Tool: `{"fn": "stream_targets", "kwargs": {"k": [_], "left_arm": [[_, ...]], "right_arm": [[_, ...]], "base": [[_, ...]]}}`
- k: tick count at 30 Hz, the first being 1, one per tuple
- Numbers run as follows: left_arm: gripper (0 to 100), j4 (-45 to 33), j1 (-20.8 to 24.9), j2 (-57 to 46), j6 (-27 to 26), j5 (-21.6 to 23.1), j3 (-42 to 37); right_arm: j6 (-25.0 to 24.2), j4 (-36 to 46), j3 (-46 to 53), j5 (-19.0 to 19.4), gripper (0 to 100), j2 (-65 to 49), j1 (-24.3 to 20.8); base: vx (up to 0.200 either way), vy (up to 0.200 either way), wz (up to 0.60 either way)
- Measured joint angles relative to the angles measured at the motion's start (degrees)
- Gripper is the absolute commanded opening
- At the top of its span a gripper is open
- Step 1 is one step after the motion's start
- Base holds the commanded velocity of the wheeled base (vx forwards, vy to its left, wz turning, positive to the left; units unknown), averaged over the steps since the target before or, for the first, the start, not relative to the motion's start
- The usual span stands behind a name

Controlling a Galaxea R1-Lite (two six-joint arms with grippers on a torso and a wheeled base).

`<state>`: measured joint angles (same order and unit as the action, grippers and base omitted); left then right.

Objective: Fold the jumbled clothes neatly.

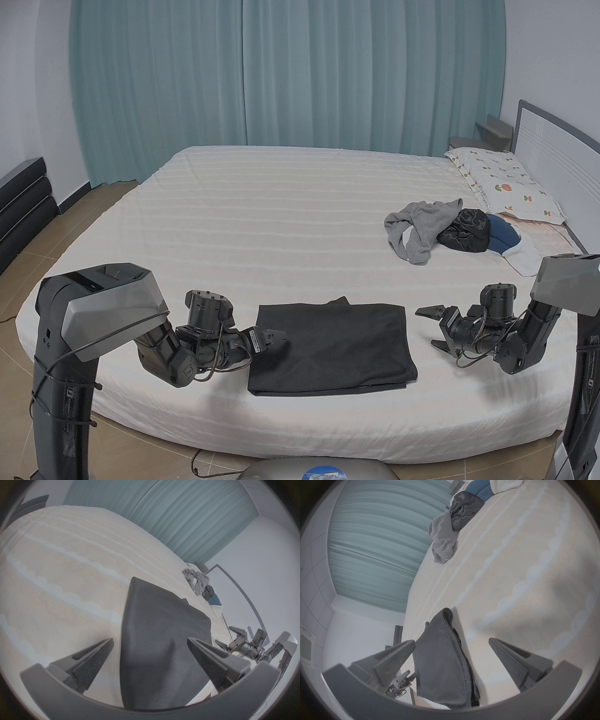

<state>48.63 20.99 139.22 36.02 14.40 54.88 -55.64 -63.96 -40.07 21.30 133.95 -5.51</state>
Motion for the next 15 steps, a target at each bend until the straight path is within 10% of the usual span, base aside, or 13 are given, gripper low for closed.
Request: {"fn": "stream_targets", "kwargs": {"k": [2, 3, 15], "left_arm": [[100, 0.0, 0.1, 0.3, 0.6, -0.1, 0.4], [0, -0.1, 0.2, 0.4, 0.8, -0.1, 0.6], [0, 0.5, 0.1, 0.8, 4.8, -1.1, 0.8]], "right_arm": [[0.0, 0.0, 0.0, 0.0, 100, 0.0, 0.0], [0.0, 0.0, 0.1, 0.0, 100, 0.0, 0.0], [0.3, -0.1, 0.4, -0.1, 100, 0.1, -0.3]], "base": [[0.0, 0.0, 0.0], [0.0, 0.0, 0.0], [0.0, 0.0, 0.0]]}}
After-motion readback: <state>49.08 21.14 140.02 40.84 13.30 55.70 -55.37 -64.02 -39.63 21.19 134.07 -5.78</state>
